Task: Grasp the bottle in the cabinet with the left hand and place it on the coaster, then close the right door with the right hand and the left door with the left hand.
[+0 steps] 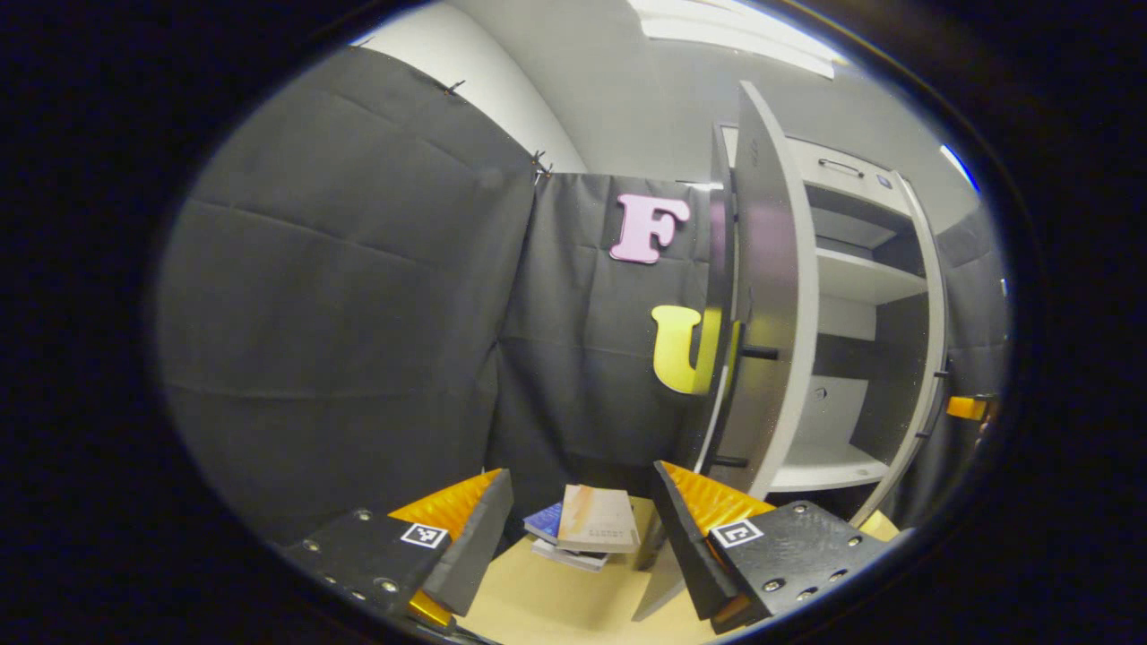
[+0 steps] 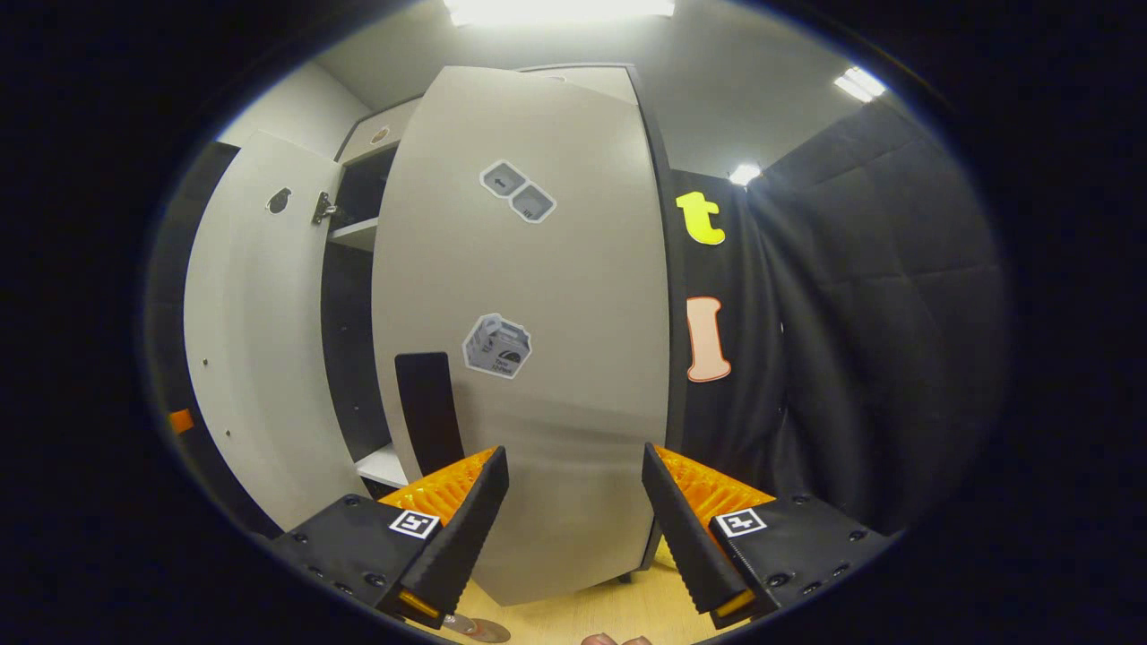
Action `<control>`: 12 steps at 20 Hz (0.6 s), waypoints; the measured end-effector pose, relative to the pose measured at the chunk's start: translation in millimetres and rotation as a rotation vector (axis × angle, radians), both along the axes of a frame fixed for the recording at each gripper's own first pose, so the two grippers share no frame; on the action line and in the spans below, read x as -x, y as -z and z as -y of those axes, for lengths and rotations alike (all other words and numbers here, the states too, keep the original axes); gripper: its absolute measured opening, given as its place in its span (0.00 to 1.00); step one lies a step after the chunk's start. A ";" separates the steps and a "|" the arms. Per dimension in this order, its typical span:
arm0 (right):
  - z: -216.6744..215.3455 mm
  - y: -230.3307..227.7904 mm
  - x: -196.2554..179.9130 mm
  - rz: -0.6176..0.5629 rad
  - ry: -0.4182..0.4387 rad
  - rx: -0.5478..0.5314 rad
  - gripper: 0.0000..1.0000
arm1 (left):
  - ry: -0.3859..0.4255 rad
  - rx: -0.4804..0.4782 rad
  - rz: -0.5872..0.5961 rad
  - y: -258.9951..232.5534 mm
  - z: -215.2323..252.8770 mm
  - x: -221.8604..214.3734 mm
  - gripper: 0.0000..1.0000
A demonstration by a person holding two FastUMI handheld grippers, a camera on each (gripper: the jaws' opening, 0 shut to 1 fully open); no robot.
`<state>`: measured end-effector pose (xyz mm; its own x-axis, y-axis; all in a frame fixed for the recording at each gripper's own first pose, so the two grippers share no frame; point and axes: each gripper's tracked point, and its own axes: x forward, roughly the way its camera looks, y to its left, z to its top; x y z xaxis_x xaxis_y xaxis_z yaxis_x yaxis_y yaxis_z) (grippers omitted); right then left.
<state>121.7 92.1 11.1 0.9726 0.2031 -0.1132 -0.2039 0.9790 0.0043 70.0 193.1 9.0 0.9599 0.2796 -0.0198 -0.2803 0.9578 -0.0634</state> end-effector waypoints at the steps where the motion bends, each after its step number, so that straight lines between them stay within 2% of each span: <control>1: 0.8 1.8 1.5 -0.004 0.008 0.004 0.93 | 0.021 0.008 0.003 -1.9 -5.4 -8.4 0.93; 3: 2.7 6.8 5.4 -0.012 0.021 0.005 0.93 | 0.072 0.024 0.035 -14.8 -10.3 -21.6 0.90; 4: 3.7 9.2 7.3 -0.017 0.028 0.004 0.96 | 0.095 0.025 0.047 -21.1 -14.4 -29.8 0.96; 10: 12.2 21.5 16.7 -0.038 0.073 -0.005 0.96 | 0.220 -0.028 0.071 -53.2 -19.7 -73.5 0.95; 11: 14.5 23.0 18.3 -0.041 0.082 -0.010 0.93 | 0.252 -0.037 0.072 -56.9 -15.2 -79.4 0.95; 12: 16.5 24.9 19.4 -0.045 0.091 -0.016 0.93 | 0.282 -0.046 0.067 -60.1 -9.5 -86.4 0.90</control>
<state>102.3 75.6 -13.9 0.9810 0.1165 -0.1549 -0.1136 0.9931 0.0275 156.5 202.6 69.1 0.9986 0.0006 0.0530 0.0009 0.9996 -0.0276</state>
